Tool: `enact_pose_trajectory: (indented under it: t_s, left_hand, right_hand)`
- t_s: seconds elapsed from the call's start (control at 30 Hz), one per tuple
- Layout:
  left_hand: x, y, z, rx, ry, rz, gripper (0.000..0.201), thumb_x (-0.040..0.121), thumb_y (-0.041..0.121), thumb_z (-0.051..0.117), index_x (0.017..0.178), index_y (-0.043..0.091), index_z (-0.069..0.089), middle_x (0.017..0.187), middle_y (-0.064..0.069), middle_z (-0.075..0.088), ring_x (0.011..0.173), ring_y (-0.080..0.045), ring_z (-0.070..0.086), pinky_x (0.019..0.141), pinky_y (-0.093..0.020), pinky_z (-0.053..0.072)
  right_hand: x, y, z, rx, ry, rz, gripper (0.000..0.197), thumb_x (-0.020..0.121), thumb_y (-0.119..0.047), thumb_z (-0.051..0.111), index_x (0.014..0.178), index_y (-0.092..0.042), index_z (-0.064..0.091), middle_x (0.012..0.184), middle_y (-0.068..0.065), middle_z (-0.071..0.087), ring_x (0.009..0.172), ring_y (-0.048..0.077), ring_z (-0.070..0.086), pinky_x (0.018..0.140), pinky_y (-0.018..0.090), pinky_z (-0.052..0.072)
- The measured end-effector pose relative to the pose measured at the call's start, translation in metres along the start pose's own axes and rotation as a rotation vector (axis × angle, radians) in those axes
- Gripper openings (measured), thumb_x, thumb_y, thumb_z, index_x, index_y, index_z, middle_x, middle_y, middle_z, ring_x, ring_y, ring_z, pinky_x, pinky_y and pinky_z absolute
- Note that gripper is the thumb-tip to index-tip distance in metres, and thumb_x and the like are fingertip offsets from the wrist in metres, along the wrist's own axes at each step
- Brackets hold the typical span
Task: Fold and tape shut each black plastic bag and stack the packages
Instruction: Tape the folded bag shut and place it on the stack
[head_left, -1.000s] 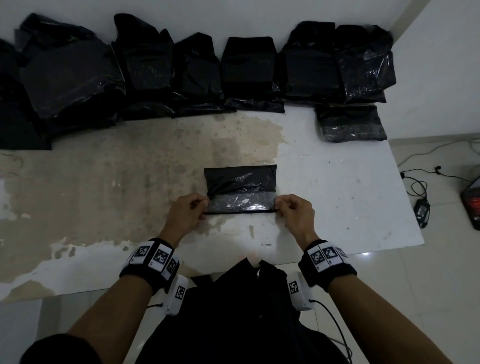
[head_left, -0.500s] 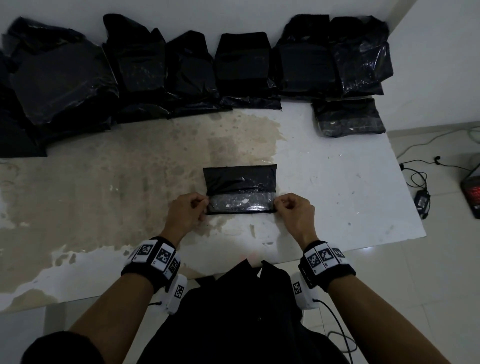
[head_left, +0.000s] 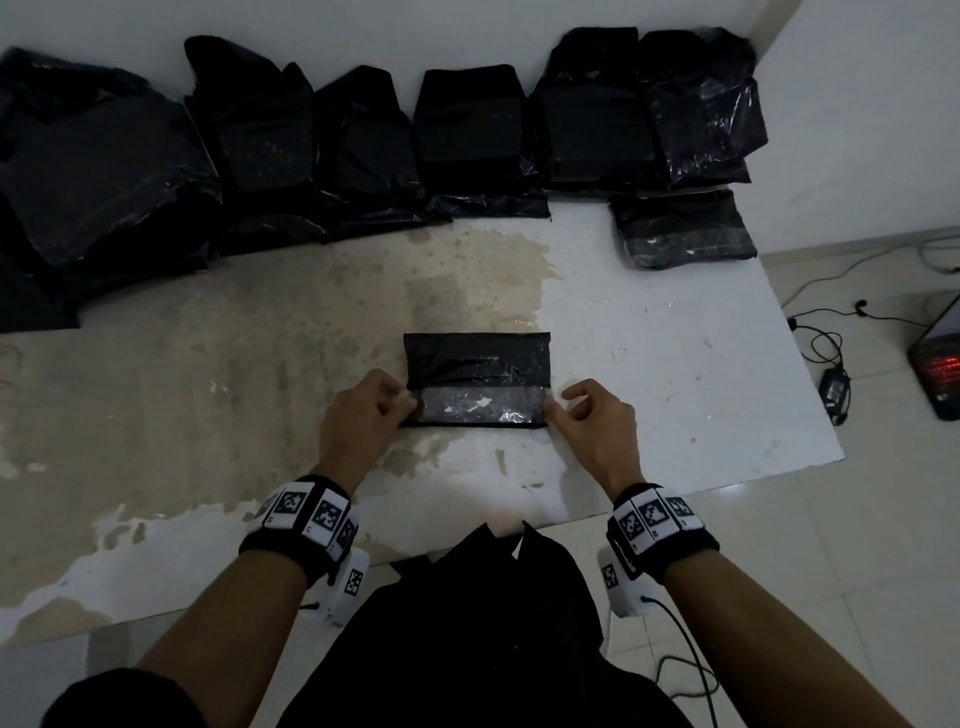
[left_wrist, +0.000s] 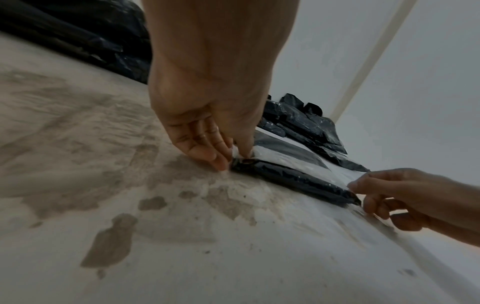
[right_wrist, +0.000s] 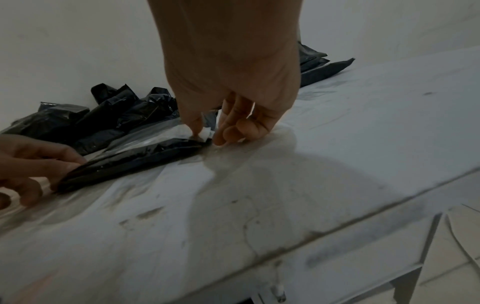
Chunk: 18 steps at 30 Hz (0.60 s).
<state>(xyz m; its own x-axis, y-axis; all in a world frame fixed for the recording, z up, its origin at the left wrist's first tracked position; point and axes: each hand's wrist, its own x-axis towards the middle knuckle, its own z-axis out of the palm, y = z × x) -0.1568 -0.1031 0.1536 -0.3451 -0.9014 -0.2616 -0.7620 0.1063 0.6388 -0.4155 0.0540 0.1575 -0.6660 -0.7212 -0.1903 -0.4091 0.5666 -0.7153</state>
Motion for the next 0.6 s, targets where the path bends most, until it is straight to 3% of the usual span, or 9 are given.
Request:
enact_pose_trajectory:
  t_s: [0.13,0.2,0.27,0.33,0.4,0.47,0.6]
  left_hand:
    - [-0.012,0.009,-0.004,0.054,0.151,0.04,0.012,0.098,0.035,0.059,0.097,0.024,0.055,0.081,0.013,0.058,0.072,-0.015,0.059,0.06,-0.03,0.043]
    - [-0.022,0.015,0.003,0.083,0.201,0.249,0.012,0.1,0.032,0.051,0.101,0.022,0.057,0.092,0.007,0.057,0.081,-0.017,0.056,0.068,-0.033,0.041]
    - [-0.032,0.014,0.021,0.237,0.119,0.554,0.031,0.099,0.03,0.044,0.12,0.013,0.06,0.118,-0.006,0.058,0.107,-0.026,0.055,0.088,-0.039,0.043]
    - [-0.04,0.002,0.043,0.458,0.007,0.736,0.051,0.102,0.029,0.039,0.143,0.001,0.05,0.149,-0.016,0.047,0.139,-0.034,0.041,0.11,-0.05,0.036]
    - [-0.044,-0.008,0.054,0.604,-0.04,0.758,0.058,0.106,0.032,0.035,0.152,-0.003,0.034,0.161,-0.02,0.029,0.15,-0.037,0.025,0.118,-0.055,0.029]
    - [-0.043,-0.013,0.058,0.662,-0.081,0.725,0.061,0.107,0.036,0.029,0.155,-0.002,0.026,0.164,-0.02,0.021,0.152,-0.038,0.018,0.118,-0.058,0.028]
    - [-0.041,-0.012,0.059,0.645,-0.153,0.67,0.066,0.104,0.038,0.028,0.156,-0.001,0.022,0.165,-0.021,0.015,0.153,-0.038,0.013,0.118,-0.058,0.028]
  right_hand:
    - [-0.013,-0.006,0.004,-0.158,0.111,-0.201,0.024,0.094,-0.043,0.068,0.098,-0.02,0.065,0.074,-0.008,0.061,0.072,0.014,0.056,0.059,0.029,0.043]
    - [-0.02,-0.013,0.015,-0.233,0.136,-0.434,0.02,0.097,-0.037,0.062,0.103,-0.019,0.067,0.088,-0.004,0.062,0.084,0.017,0.052,0.063,0.032,0.044]
    - [-0.028,-0.018,0.034,-0.306,0.082,-0.662,0.029,0.097,-0.031,0.059,0.117,-0.012,0.067,0.109,0.006,0.064,0.101,0.026,0.055,0.081,0.042,0.05]
    - [-0.036,-0.018,0.057,-0.456,-0.015,-0.805,0.046,0.102,-0.032,0.053,0.138,-0.004,0.057,0.14,0.015,0.056,0.132,0.035,0.049,0.109,0.047,0.042]
    - [-0.042,-0.014,0.075,-0.598,-0.112,-0.851,0.059,0.107,-0.037,0.044,0.152,0.001,0.039,0.16,0.019,0.035,0.151,0.035,0.028,0.121,0.049,0.029]
    - [-0.043,-0.008,0.083,-0.701,-0.176,-0.844,0.066,0.109,-0.042,0.036,0.157,0.002,0.024,0.165,0.021,0.019,0.155,0.034,0.015,0.123,0.049,0.025]
    - [-0.042,0.006,0.07,-0.714,-0.138,-0.676,0.069,0.109,-0.045,0.03,0.158,0.003,0.019,0.167,0.022,0.011,0.156,0.033,0.009,0.125,0.048,0.022]
